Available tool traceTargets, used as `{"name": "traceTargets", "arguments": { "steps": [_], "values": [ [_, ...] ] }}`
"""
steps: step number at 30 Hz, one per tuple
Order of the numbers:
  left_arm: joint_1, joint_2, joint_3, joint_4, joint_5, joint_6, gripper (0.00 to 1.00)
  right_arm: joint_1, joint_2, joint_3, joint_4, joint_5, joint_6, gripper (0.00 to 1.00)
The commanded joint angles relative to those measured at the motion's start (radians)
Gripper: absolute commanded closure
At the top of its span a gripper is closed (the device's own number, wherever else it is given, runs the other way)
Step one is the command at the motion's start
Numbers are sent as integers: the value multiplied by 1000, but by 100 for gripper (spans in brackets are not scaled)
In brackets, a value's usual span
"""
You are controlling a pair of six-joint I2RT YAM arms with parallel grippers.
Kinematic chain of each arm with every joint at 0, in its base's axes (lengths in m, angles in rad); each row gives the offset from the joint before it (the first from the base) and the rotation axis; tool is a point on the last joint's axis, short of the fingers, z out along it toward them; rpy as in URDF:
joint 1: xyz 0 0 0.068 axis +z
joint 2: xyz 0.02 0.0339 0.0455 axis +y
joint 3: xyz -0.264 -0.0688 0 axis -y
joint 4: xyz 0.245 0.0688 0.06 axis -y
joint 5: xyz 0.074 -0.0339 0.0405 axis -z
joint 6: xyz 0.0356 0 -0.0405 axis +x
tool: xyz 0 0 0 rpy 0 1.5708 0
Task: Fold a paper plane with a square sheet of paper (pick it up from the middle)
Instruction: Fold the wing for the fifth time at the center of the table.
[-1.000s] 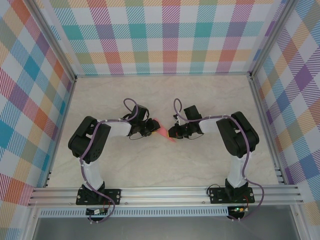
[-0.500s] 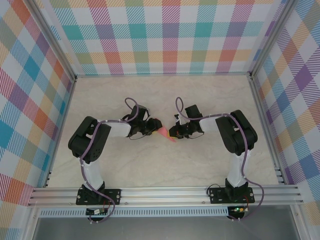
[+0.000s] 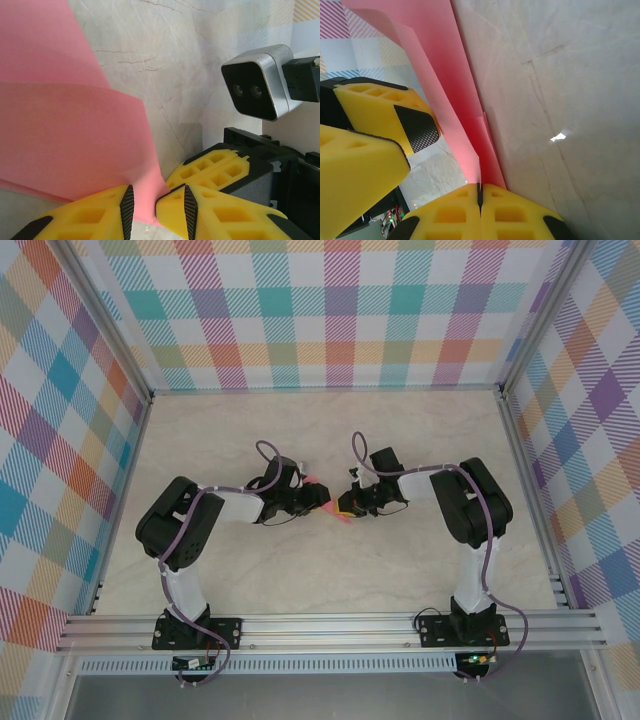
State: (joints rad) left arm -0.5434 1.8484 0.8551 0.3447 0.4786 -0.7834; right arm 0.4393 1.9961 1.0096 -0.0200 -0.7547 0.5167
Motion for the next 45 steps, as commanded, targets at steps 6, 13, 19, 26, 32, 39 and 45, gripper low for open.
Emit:
{"name": "traceTargets", "arguments": {
  "steps": [6,13,19,26,32,39,45],
  "values": [
    [-10,36,13,-14,-29,31,67,-4,53,4,-56,55,-9,100],
    [-12,54,32,-62,-56,39,69,-3,56,9,-63,55,-12,100],
    [-12,63,64,-177,-108,49,69,-4,35,13,-68,46,-11,98],
    [-12,81,83,-264,-155,30,71,-4,-30,15,-111,26,-27,92],
    [-12,94,85,-277,-166,17,72,-4,-97,-26,-130,19,-30,89],
    [-12,97,85,-283,-170,18,73,-4,-98,-54,-154,41,-32,91],
    [-12,95,89,-291,-175,19,73,-4,-49,-46,-179,82,-34,92]
  ]
}}
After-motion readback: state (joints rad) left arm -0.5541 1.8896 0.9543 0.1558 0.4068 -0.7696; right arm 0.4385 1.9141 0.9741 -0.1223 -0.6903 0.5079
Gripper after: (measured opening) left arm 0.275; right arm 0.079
